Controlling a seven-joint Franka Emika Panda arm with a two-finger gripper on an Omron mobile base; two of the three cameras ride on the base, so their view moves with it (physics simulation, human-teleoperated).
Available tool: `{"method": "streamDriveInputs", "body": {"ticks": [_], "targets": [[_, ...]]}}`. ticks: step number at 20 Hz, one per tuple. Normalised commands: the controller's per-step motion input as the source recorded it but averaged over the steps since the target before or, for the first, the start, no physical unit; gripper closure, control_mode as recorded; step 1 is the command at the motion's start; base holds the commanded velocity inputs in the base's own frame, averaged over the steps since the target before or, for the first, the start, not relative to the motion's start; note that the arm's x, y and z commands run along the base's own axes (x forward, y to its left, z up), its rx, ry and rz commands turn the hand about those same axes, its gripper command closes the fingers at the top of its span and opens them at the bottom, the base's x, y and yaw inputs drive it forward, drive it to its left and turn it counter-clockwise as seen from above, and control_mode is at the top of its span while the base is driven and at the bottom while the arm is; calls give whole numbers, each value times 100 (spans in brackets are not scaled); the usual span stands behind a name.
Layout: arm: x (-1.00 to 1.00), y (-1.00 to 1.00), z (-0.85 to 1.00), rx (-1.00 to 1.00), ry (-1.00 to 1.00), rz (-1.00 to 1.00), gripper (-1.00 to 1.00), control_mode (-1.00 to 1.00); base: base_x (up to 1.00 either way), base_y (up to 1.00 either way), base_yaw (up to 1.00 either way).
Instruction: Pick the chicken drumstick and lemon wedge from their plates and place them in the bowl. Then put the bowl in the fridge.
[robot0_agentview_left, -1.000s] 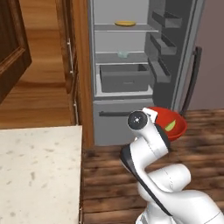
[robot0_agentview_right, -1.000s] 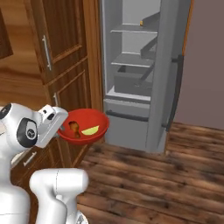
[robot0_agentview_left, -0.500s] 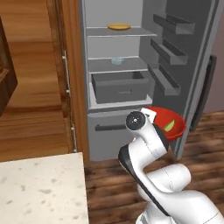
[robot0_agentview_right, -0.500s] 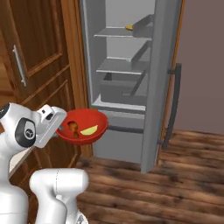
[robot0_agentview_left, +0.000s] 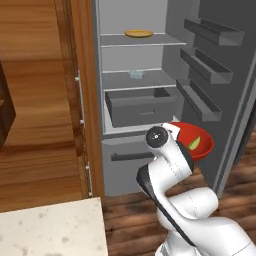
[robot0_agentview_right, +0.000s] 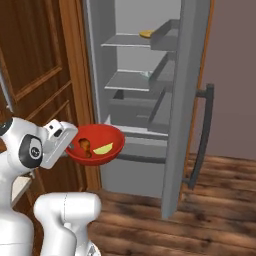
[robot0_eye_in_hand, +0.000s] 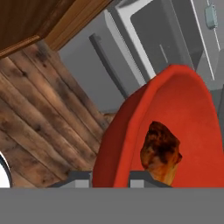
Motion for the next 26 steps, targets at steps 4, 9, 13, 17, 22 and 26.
{"method": "streamDriveInputs", "body": {"ticks": [4, 9, 13, 17, 22, 26], "targets": [[0, 0, 0, 0, 0, 0, 100, 100, 65, 14, -2], [0, 0, 0, 0, 0, 0, 100, 100, 59, 9, -3], [0, 0, 0, 0, 0, 0, 100, 100, 56, 19, 0], [0, 0, 0, 0, 0, 0, 100, 100, 61, 6, -4], [0, 0, 0, 0, 0, 0, 100, 100, 58, 5, -7], [0, 0, 0, 0, 0, 0, 100, 100, 49, 8, -3]]}}
